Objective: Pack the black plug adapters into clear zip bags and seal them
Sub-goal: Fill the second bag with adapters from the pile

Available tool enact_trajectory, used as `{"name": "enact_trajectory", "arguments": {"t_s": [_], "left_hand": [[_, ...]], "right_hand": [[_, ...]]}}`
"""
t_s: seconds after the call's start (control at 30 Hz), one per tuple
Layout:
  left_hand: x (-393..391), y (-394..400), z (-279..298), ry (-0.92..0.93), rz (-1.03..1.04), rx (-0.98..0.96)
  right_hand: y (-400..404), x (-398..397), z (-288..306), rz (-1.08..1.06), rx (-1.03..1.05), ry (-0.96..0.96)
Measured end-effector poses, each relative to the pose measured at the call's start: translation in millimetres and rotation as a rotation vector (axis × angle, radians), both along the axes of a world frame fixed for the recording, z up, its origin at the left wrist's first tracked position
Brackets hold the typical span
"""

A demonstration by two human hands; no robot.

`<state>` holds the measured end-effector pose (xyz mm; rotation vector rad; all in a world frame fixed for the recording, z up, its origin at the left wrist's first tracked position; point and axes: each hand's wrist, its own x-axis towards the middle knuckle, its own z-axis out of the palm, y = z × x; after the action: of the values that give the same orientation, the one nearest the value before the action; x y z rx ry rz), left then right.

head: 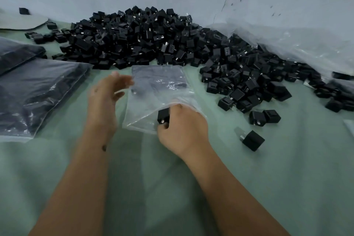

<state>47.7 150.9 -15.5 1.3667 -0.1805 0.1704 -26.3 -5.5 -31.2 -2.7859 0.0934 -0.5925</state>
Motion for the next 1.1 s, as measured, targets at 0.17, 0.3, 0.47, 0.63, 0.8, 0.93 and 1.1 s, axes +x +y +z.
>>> {"name": "enact_trajectory", "arguments": {"t_s": [0.17,0.3,0.47,0.63,0.8,0.93,1.1], "left_hand": [[14,-12,-9,0.108,0.212,0.17],[23,-7,-23,0.105,0.314,0.213],[30,-4,-32,0.102,0.356,0.415],[37,-6,-35,0.19,0.283,0.627],[38,-5,-32,0.226,0.21,0.666],[37,-5,-32,0.225,0.22,0.695],[36,-5,-32,0.22,0.234,0.703]], "right_hand": [[-3,7,-3,0.003,-0.107,-0.006],[-1,2,-1,0.001,-0.025,-0.056],[4,0,-2,0.055,0.074,0.033],[3,5,-9,0.062,0.012,0.092],[8,8,-8,0.092,0.028,0.126],[17,9,-2,0.111,0.114,0.127],[15,16,9,0.113,0.114,0.262]]}}
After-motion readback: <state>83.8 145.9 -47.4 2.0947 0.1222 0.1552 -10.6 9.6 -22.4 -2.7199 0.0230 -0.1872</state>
